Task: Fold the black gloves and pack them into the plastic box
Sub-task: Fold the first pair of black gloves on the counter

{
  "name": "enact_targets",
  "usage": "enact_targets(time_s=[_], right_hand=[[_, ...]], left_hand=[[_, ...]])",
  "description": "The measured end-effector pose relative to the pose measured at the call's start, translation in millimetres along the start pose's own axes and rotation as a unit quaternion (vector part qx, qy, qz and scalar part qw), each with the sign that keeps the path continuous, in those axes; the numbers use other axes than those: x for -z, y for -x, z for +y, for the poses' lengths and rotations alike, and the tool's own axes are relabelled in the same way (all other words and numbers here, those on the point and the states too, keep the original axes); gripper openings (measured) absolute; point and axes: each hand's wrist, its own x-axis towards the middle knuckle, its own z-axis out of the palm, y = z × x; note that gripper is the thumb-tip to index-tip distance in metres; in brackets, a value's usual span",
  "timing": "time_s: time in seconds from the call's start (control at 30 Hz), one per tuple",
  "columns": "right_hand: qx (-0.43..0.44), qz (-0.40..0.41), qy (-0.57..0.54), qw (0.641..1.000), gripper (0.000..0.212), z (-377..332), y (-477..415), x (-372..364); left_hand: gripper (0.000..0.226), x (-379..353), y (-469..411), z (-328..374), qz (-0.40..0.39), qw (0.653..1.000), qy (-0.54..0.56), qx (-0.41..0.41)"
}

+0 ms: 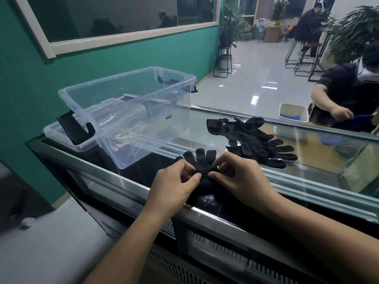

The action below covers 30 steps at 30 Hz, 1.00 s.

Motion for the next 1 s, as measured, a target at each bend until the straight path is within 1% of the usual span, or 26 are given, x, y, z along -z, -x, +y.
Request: enact_targets(time_s=[0.1, 0.2, 0.3, 0.37, 0.47, 0.53, 0.57, 0.67, 0.73, 0.83, 0.9, 1.0], right_hand=[[0.042, 0.006, 0.037, 0.998, 0.024, 2, 0, -3], [0.079, 0.013, 0.069, 0.994, 0.024, 2, 0, -2], [0.136, 0.012, 0.109, 0.985, 0.014, 1, -2, 0], [0.183, -0.006, 0.122, 0.976, 0.006, 3, -3, 1], [0.208, -0.046, 0.13, 0.968, 0.017, 5, -3, 2], [0.209, -0.067, 0.121, 0.968, 0.018, 4, -2, 7], [0.205, -0.08, 0.113, 0.969, 0.019, 2, 0, 10], [0.19, -0.114, 0.107, 0.969, 0.032, -1, 2, 14], [0.185, -0.107, 0.113, 0.97, 0.029, 1, 0, 12], [0.168, -0.07, 0.099, 0.978, 0.015, 3, -3, 7], [0.134, -0.052, 0.081, 0.986, 0.014, 2, -4, 5], [0.087, -0.042, 0.04, 0.994, 0.013, 1, -4, 5]], left_hand=[[0.016, -3, 3, 0, 0.033, 0.999, -0.019, -0.007], [0.023, -4, 7, -3, 0.072, 0.995, -0.034, -0.066], [0.021, -5, 11, -6, 0.073, 0.986, -0.052, -0.138], [0.02, -5, 11, -9, 0.064, 0.983, -0.051, -0.163], [0.014, -6, 12, -12, 0.065, 0.979, -0.064, -0.18], [0.008, -6, 13, -11, 0.061, 0.979, -0.073, -0.181], [0.011, -5, 14, -10, 0.049, 0.981, -0.076, -0.174], [0.028, -1, 13, -9, 0.004, 0.982, -0.091, -0.164], [0.026, 0, 12, -9, -0.003, 0.982, -0.093, -0.162], [0.011, 0, 11, -9, 0.016, 0.985, -0.081, -0.151], [0.002, 1, 11, -8, 0.023, 0.99, -0.057, -0.128], [0.017, 2, 9, -5, 0.022, 0.997, -0.02, -0.078]])
